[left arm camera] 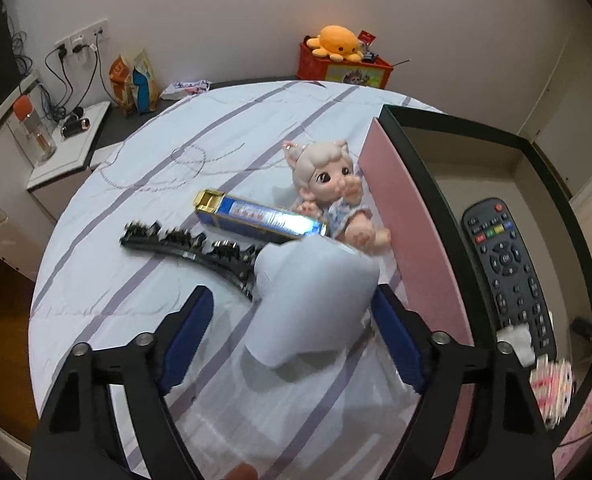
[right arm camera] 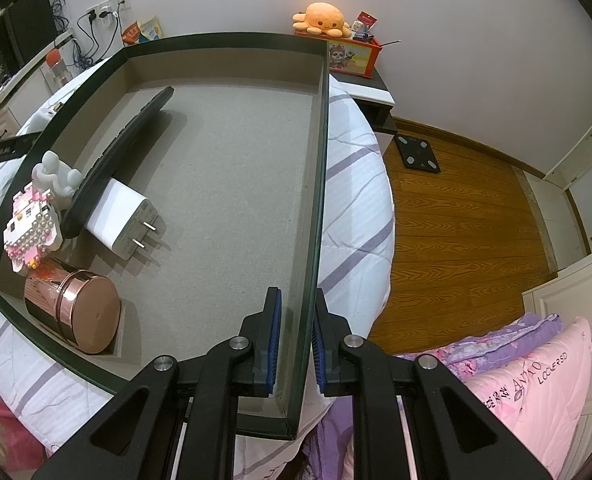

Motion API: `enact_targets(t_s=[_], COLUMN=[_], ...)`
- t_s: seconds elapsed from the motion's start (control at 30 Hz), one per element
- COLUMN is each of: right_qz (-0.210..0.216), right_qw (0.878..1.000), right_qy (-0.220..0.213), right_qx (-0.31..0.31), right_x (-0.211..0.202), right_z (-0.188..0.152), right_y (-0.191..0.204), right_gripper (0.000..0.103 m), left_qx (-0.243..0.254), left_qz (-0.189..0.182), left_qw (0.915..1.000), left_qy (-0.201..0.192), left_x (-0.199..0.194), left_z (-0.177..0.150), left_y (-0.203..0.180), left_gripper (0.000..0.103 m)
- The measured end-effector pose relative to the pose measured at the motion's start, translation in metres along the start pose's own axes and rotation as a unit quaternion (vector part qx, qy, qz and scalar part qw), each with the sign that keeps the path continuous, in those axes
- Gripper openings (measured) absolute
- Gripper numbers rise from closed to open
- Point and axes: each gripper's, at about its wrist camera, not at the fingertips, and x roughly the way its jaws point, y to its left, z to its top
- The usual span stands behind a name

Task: Organize rigid objects
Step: 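Move the left gripper to the white cup-shaped object and grasp it, then carry the white object into the box and open the left gripper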

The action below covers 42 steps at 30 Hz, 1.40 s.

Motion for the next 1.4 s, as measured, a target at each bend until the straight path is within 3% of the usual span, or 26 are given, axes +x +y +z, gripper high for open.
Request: enact_targets(t_s=[0.5, 0.7, 0.97, 1.03, 1.1, 1.4], right_qz=[-0.004, -0.004, -0.003, -0.003, -0.002, 0.0], right_qw=[1.0, 1.0, 1.0, 1.0, 1.0, 1.0], right_qy=[0.004, 0.004, 0.004, 0.004, 0.004, 0.004], right_qx=[-0.001, -0.001, -0.002, -0.002, -0.001, -0.001], right_x=[0.0, 0.0, 0.0, -0.001, 0.0, -0.001], right_z=[0.0, 0.0, 0.0, 0.0, 0.0, 0.0], right_y=[0.0, 0.001, 0.001, 0.001, 0.0, -0.001], right_gripper=[0.015, 0.015, 0.015, 0.016, 0.016, 0.016], left_qx=[-0.039, -0.026, 0.002, 0.007, 0.007, 0.008], left_qz=[0.026, 0.027, 0.032, 0.035, 0.027, 0.017], left_qw=[0.9989, 0.999, 0.9993, 0.9991, 0.9994, 0.9996], left_qy=[-0.001, -0.025, -0.021, -0.024, -0.02, -0.02], left_x=[-0.026, -0.028, -0.008, -0.006, -0.002, -0.017], left_z=[-0.038, -0.031, -0.018, -0.016, -0.015, -0.023], left_y=[0.056, 0.048, 0.035, 0.033, 0.033, 0.031], left_gripper=[0.089, 0.089, 0.091, 0.085, 0.063, 0.061])
